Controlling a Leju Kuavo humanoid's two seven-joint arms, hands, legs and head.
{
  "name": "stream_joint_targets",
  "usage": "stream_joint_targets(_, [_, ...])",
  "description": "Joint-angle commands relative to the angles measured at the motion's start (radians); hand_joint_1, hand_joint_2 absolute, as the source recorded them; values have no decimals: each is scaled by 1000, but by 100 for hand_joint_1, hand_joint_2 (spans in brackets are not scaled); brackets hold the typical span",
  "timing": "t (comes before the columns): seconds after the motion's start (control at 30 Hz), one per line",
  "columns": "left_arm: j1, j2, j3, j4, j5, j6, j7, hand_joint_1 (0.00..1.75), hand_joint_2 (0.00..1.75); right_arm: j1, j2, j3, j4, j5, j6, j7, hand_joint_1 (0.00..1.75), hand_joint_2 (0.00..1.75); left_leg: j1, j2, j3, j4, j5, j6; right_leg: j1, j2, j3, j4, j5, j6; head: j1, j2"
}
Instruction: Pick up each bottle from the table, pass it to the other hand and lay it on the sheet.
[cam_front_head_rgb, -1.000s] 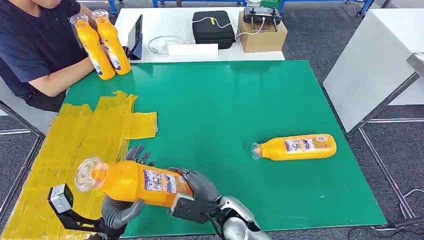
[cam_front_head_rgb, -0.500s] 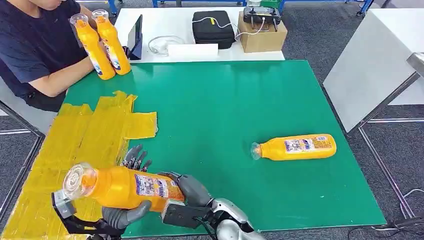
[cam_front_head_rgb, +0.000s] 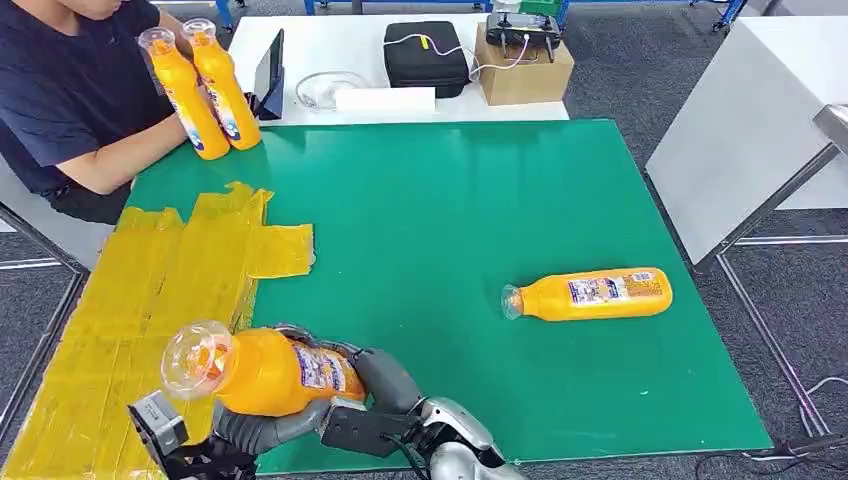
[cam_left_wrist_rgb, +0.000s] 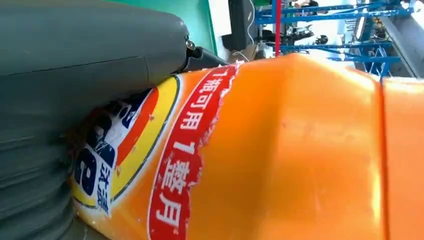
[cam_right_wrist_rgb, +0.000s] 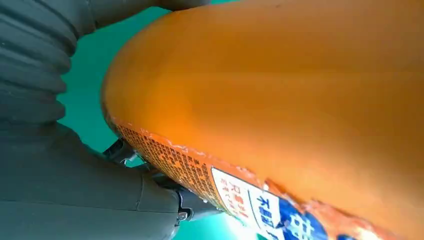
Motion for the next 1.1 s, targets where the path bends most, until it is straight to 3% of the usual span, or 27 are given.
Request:
stream_joint_targets(0.03, [-63, -9, 16, 25, -52, 32, -10, 175, 175, 17, -42, 40, -25, 28, -27, -16, 175, 175, 0, -4, 2, -1, 1, 1, 0, -5, 3, -1, -1, -1, 0, 0])
stream_joint_targets(0.07, [-62, -13, 23, 19, -87, 63, -16, 175, 175, 26, -46, 28, -47, 42, -46, -22, 143, 175, 0, -3, 2, -1, 1, 1, 0, -4, 3, -1, -1, -1, 0, 0])
stream_joint_targets(0.1, [-64, -16, 31, 12, -133, 99, -24, 175, 175, 38, -56, 7, -88, 50, -60, -23, 0, 175, 0, -3, 0, 0, 1, 1, 0, -4, 2, 0, 0, -1, 0, 0])
stream_joint_targets(0.13, [-66, -20, 41, 7, -188, 150, -30, 175, 175, 49, -69, -14, -125, 49, -65, -20, 0, 175, 0, -4, 1, -1, 1, 1, 0, -5, 3, -1, -1, -1, 0, 0])
stream_joint_targets(0.17, [-68, -25, 56, 0, -265, 219, -41, 175, 175, 60, -86, -34, -166, 57, -74, -20, 0, 0, 0, -4, 0, 0, 1, 1, 0, -5, 2, 0, -1, -1, 0, 0])
stream_joint_targets(0.23, [-86, -33, 93, 5, -422, 366, -55, 175, 175, 74, -137, -76, -258, 75, -79, -27, 0, 0, -1, -4, 0, 0, 1, 1, 0, -5, 2, 0, -1, -1, 1, 0])
stream_joint_targets(0.4, [-89, -33, 101, 8, -424, 365, -54, 175, 175, 80, -142, -86, -273, 72, -65, -31, 0, 0, 0, -2, 0, 0, 1, 1, 0, -2, 1, 0, 0, -1, 0, 0])
stream_joint_targets(0.5, [-108, -59, 186, 68, -791, 762, -46, 175, 175, 96, -203, -155, -357, 26, -79, -64, 0, 0, -1, -4, 0, -1, 1, 1, 0, -4, 2, -1, 0, -1, 1, 0])
stream_joint_targets(0.53, [-114, -51, 204, 99, -843, 821, -30, 175, 175, 100, -229, -185, -385, 11, -77, -64, 0, 0, -1, -4, 1, -1, 1, 1, -1, -5, 3, 0, 0, -1, 0, 0])
stream_joint_targets(0.57, [-119, -33, 214, 120, -772, 760, -19, 175, 175, 107, -255, -215, -407, 4, -69, -62, 0, 175, -1, -3, 1, -1, 1, 1, -1, -4, 3, -1, 0, -1, 0, 0])
stream_joint_targets(0.6, [-132, -16, 244, 157, -691, 681, -24, 175, 175, 119, -280, -256, -427, -23, -42, -67, 0, 175, -1, -3, 1, -1, 1, 1, -1, -3, 2, -1, 0, 0, 0, 0])
stream_joint_targets(0.67, [-148, -19, 295, 219, -822, 792, -42, 175, 175, 133, -301, -315, -444, -24, -32, -79, 0, 175, -2, -5, 2, -3, 2, 1, -1, -5, 4, -2, 0, -1, 0, 0])
stream_joint_targets(0.7, [-154, -11, 312, 263, -936, 853, -15, 175, 175, 134, -321, -348, -447, -32, -26, -81, 0, 175, -2, -5, 2, -2, 1, 1, -1, -5, 4, -2, 0, 0, 0, 0])
stream_joint_targets(0.9, [-212, 71, 298, 531, -1337, 881, 231, 175, 175, 123, -396, -474, -472, -5, -18, -74, 0, 175, -3, -4, 3, -3, 2, 1, -2, -5, 5, -2, 0, -1, 0, 0])
stream_joint_targets(1.1, [-211, 100, 274, 579, -1351, 864, 232, 175, 175, 107, -422, -502, -469, 22, -18, -63, 0, 175, -2, -1, 2, -1, 1, 1, -2, -2, 2, -1, 0, -1, 0, 0])
